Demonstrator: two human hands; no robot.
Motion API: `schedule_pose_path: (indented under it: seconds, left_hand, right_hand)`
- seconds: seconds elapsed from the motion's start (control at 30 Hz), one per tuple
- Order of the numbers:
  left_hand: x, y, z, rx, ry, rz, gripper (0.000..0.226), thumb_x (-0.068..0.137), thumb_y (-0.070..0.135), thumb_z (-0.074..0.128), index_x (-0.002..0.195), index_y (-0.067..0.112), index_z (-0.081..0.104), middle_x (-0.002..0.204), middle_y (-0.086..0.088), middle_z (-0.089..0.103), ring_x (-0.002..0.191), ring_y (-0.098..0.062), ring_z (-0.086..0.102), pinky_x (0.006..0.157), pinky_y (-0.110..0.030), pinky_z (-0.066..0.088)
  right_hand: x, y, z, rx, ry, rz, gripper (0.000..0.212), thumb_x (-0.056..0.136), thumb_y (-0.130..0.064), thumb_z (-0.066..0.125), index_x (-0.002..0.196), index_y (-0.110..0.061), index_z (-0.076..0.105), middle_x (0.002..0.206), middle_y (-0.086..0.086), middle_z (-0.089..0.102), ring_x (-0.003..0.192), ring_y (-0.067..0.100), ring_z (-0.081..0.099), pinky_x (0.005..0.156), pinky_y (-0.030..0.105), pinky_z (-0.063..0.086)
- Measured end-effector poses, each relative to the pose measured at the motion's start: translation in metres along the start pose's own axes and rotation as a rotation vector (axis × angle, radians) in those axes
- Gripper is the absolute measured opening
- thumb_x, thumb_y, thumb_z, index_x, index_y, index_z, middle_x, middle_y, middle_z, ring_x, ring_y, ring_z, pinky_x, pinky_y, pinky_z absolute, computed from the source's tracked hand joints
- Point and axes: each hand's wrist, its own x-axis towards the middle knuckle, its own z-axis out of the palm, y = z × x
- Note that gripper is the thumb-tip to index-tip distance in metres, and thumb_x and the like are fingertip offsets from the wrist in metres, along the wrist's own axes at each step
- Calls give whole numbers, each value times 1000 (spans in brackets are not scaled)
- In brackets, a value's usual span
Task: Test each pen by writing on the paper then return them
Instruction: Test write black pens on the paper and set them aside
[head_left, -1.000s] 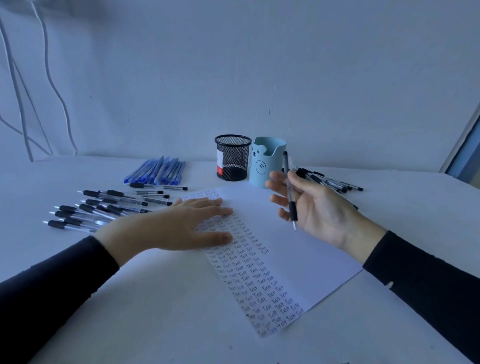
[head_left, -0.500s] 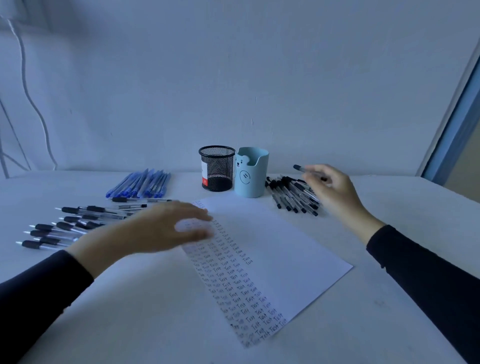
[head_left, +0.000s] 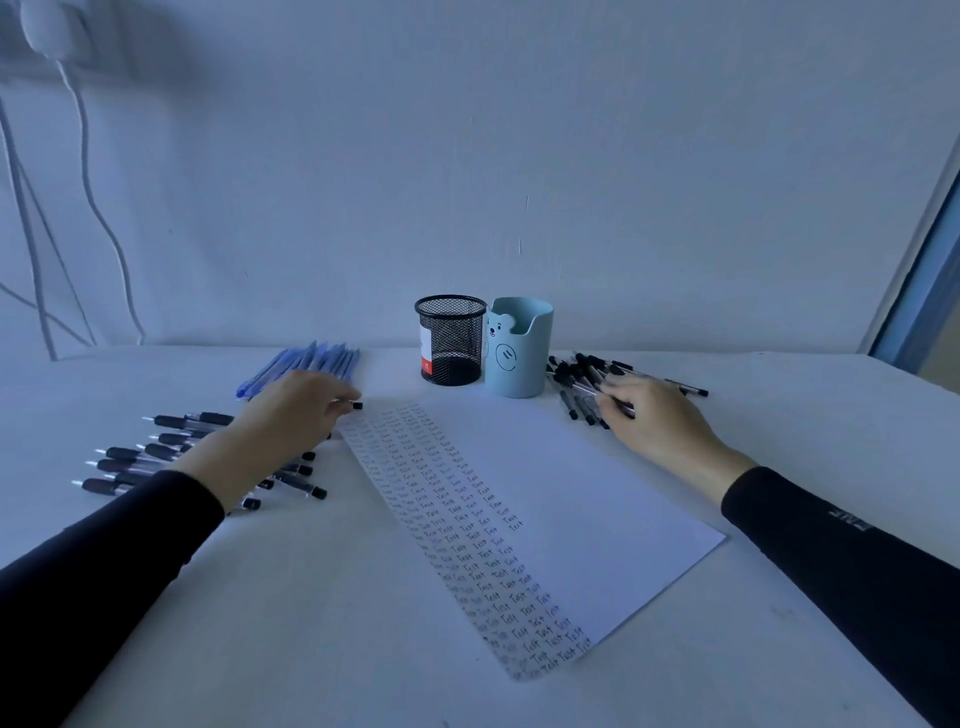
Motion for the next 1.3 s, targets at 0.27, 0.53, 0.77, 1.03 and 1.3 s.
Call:
schedule_pose_path:
  seconds: [0.27, 0.53, 0.77, 1.03, 1.3]
  left_hand:
    - [-2, 11, -8, -82, 299, 157, 19, 91, 1, 62, 101, 10, 76, 98, -7, 70, 85, -30, 66, 69, -29, 43]
    - [-38, 82, 5, -229, 78, 616, 26, 97, 28, 54, 110, 17, 73, 102, 5, 69, 85, -8, 66, 79, -24, 55]
    - [-37, 77, 4, -277, 68, 560, 26, 93, 9, 60, 117, 13, 69, 105, 1, 69, 88, -11, 65, 84, -19, 50]
    - [-34, 52, -1, -235, 90, 300, 21, 92, 4, 61, 108, 11, 73, 98, -3, 69, 84, -18, 67, 78, -25, 50]
    - [-45, 66, -4, -166, -68, 270, 38, 94, 43, 53, 128, 28, 58, 125, 10, 56, 103, -10, 58, 84, -24, 45]
  right_hand:
    - [-2, 4, -8, -75, 167, 79, 49, 99, -30, 51, 55, -11, 66, 116, 1, 70, 107, 31, 58, 87, 38, 39]
    - [0, -1, -3, -73, 142, 116, 43, 99, -41, 47, 108, -9, 74, 130, -4, 62, 120, 28, 49, 98, 37, 29]
    - [-13, -35, -6, 150, 149, -112, 20, 91, -19, 63, 105, -20, 77, 117, -1, 68, 109, 27, 53, 93, 34, 37]
    - [-41, -97, 14, 215, -200, -290, 64, 80, -75, 45, 121, -32, 69, 128, -12, 58, 121, 10, 42, 105, 33, 30]
    - [-25, -83, -10, 898, -129, 70, 5, 94, -16, 62, 95, -18, 67, 102, 0, 70, 89, 13, 64, 84, 28, 47]
